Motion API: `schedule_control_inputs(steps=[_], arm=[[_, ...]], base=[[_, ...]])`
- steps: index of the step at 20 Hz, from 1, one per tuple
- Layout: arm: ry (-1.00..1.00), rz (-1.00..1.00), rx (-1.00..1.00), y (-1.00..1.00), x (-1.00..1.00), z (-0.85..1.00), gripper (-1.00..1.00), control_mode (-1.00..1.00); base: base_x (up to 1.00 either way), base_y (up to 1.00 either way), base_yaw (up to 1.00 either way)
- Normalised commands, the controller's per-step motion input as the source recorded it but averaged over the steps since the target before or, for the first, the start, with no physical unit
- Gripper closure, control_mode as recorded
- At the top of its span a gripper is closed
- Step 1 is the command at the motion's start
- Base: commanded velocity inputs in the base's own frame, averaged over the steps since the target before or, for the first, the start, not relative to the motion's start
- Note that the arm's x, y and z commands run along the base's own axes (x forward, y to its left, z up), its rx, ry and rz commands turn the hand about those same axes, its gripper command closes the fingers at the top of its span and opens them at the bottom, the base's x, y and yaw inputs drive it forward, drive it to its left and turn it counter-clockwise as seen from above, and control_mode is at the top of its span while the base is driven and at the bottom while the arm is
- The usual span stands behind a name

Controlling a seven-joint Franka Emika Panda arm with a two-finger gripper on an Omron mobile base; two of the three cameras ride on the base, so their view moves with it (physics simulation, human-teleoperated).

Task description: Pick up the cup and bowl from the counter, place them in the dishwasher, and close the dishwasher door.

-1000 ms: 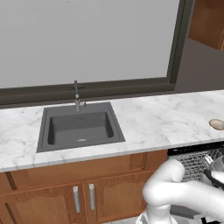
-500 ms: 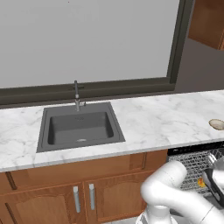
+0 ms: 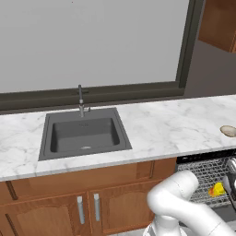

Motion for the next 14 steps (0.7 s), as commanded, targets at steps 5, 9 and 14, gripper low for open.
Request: schedule_control_inputs(steps=[5,9,14], arm=[[-0.01,0.00,0.14,-0.20,-0.03,0.65,-1.00,-1.00],[0.00,0.00,0.22,-0.25,-0.09,0.61,-1.00,-1.00],[0.00,0.00,0.20,-0.27,-0.17,0.57,-1.00,-1.00]], base=[[0.00,0.00,0.00],[0.00,0.00,0.00],[0.00,0.00,0.00]])
